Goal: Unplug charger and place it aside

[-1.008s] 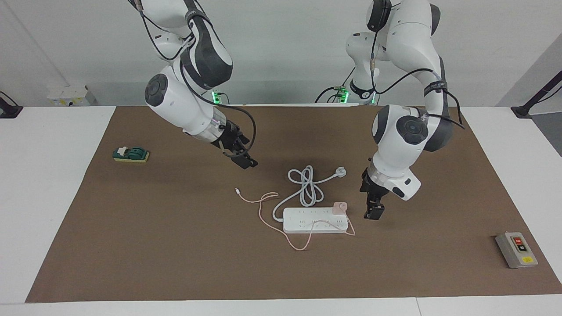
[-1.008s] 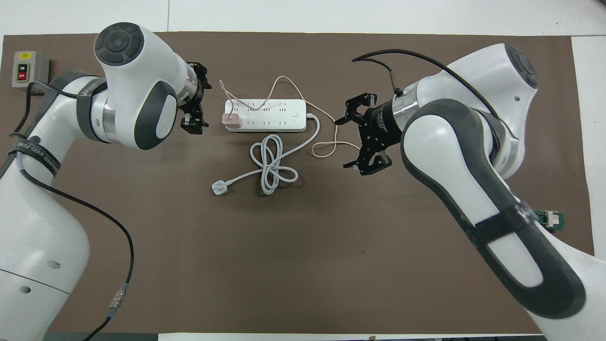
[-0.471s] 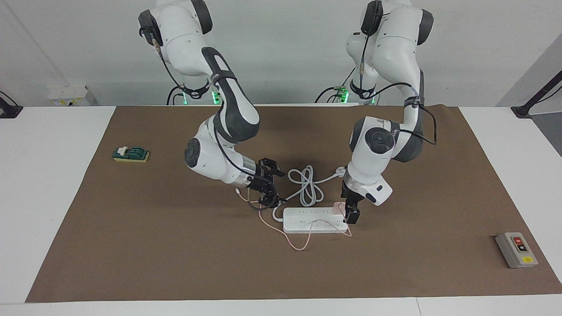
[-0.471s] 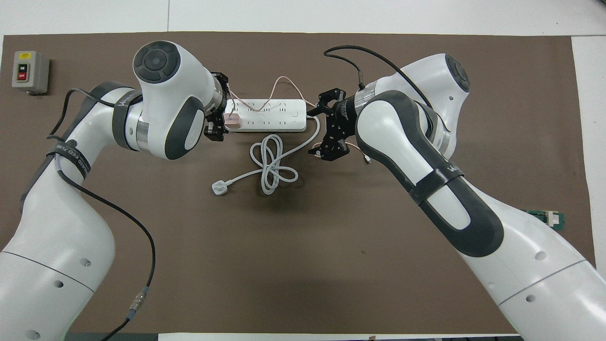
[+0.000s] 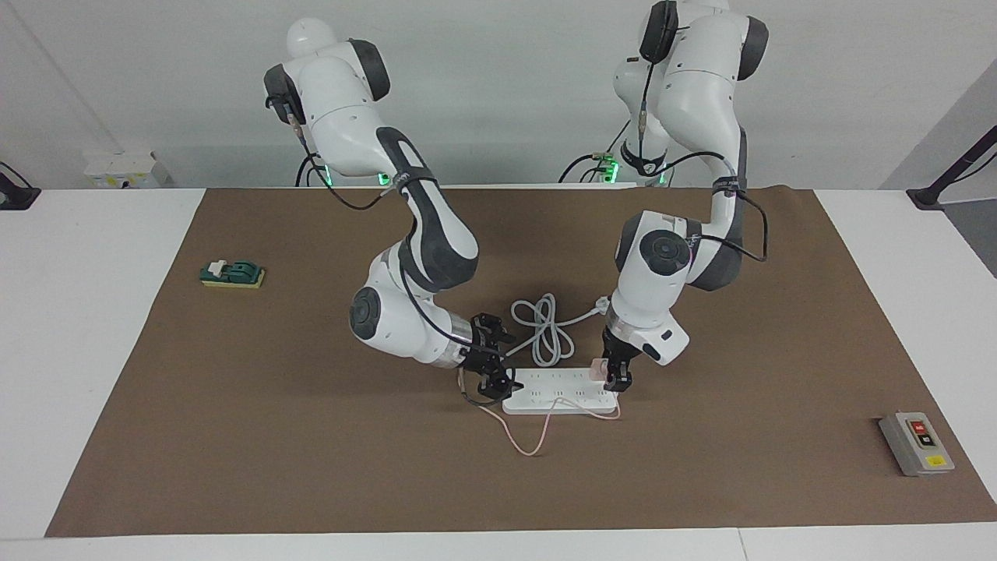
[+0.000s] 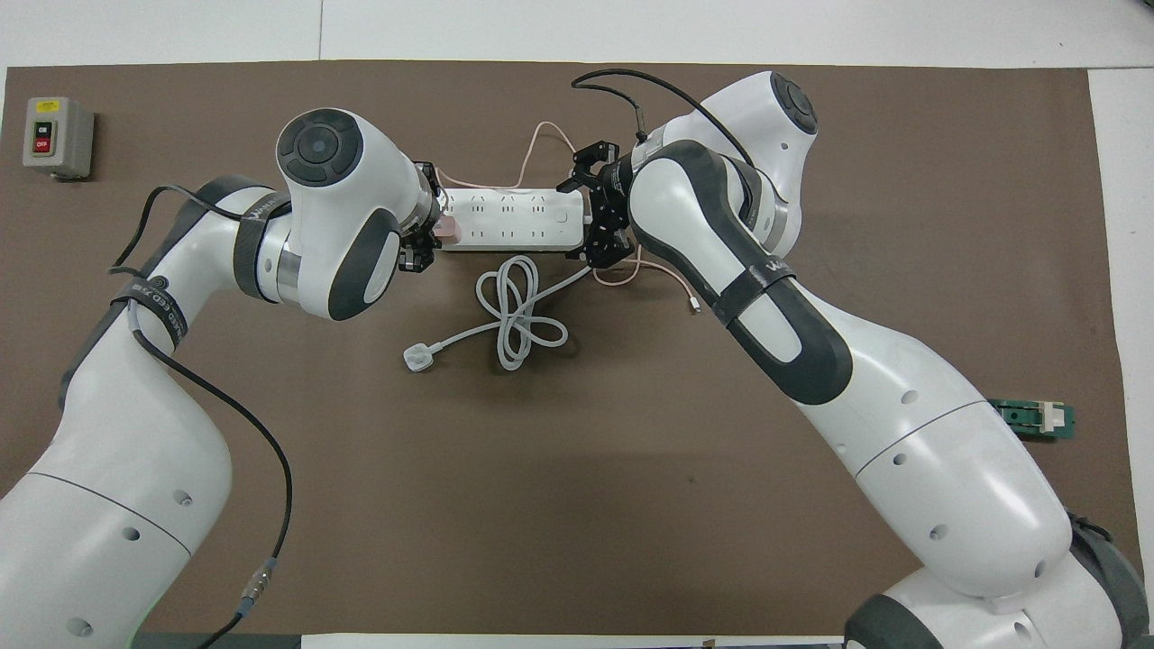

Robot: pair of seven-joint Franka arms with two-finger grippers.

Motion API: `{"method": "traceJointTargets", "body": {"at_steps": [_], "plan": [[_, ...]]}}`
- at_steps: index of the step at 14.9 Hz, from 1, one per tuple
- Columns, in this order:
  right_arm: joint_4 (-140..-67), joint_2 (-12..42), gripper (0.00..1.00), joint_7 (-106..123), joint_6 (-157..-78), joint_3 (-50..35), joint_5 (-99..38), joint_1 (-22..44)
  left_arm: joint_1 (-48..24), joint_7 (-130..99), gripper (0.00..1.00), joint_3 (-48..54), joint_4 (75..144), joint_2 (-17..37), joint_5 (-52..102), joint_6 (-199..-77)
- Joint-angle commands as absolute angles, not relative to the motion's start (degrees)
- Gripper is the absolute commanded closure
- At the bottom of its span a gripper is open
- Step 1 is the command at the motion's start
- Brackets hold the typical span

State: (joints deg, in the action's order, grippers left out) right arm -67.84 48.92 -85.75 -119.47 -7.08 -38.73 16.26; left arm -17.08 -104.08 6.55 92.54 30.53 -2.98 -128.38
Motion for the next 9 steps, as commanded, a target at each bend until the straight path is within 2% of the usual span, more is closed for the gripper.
{"method": "traceJointTargets", "body": {"at_steps": [1,9], "plan": [[-62.0,53.7,0.0,-84.7,-121.4,-7.1,-37.4,18.0,-18.0,-105.5,1.0,5.8,93.9,29.3,-4.0,-129.2],[-61.5,55.5,0.0,-82.9,-121.7,-6.9,-37.4,18.5,-18.3,-105.0,1.0,5.7,92.3,29.3,-5.7,-125.5]]}}
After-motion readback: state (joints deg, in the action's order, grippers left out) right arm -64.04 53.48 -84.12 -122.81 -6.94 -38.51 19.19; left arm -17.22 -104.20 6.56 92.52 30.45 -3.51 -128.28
